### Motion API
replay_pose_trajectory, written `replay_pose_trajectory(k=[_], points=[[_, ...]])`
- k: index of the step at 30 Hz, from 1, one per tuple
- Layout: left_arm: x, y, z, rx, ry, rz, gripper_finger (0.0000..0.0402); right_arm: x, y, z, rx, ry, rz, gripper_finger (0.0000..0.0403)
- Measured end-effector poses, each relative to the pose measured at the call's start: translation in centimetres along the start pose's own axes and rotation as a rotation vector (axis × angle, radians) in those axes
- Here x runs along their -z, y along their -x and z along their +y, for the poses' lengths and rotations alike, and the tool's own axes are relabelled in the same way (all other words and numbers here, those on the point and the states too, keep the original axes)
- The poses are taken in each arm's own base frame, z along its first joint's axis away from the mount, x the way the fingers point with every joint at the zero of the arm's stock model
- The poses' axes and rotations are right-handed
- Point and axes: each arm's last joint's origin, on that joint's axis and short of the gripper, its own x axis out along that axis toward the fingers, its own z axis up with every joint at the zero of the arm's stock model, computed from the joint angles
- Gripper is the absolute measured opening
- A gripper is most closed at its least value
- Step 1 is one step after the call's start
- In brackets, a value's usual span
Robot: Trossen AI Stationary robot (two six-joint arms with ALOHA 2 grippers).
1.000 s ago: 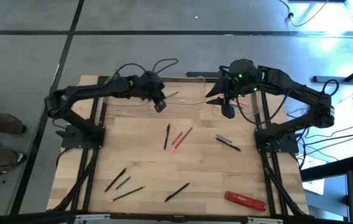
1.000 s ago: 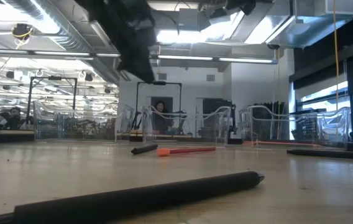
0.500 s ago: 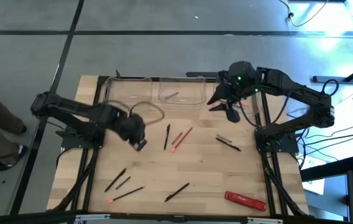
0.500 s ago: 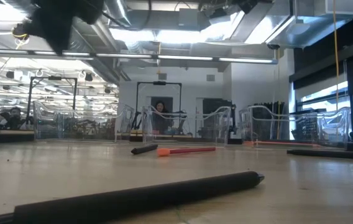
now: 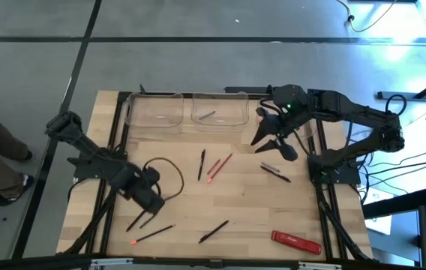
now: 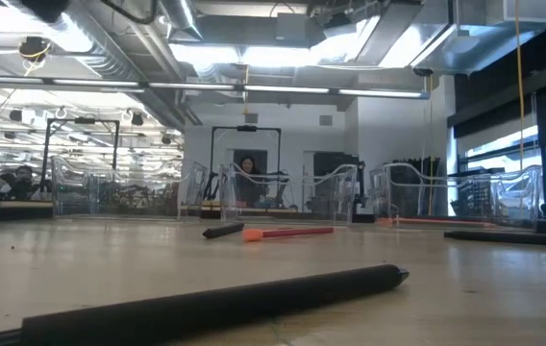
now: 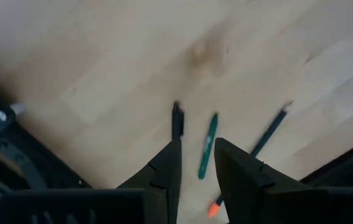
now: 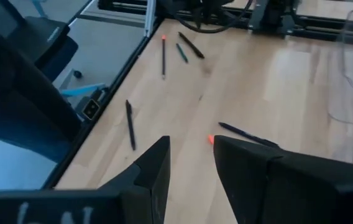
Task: Sort crayons/erasers/pens/pencils in bins
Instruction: Put the black pen into the left transparent bin
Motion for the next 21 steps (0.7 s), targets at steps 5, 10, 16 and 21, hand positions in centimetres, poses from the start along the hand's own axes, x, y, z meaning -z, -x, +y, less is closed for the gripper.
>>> replay_pose_trajectory(k=[5,10,16,21], points=[[1.5,-2.6,-0.2,-0.051,0.005,0.063,0.0089,-0.2,-0.4,0.9,-0.037,0.008,0.0,0.0127],[1.7,-5.6,0.2,-0.022,-0.001,0.067,0.0089,-0.4,-0.7,1.5,-0.058,0.022,0.001,0.0127],[1.8,-7.6,0.7,0.018,0.0,0.076,0.0089,-0.5,-0.8,1.6,-0.062,0.007,-0.006,0.0127],[1.7,-8.5,1.1,0.031,-0.02,0.07,0.0089,-0.5,-0.8,1.6,-0.062,0.007,-0.006,0.0127]])
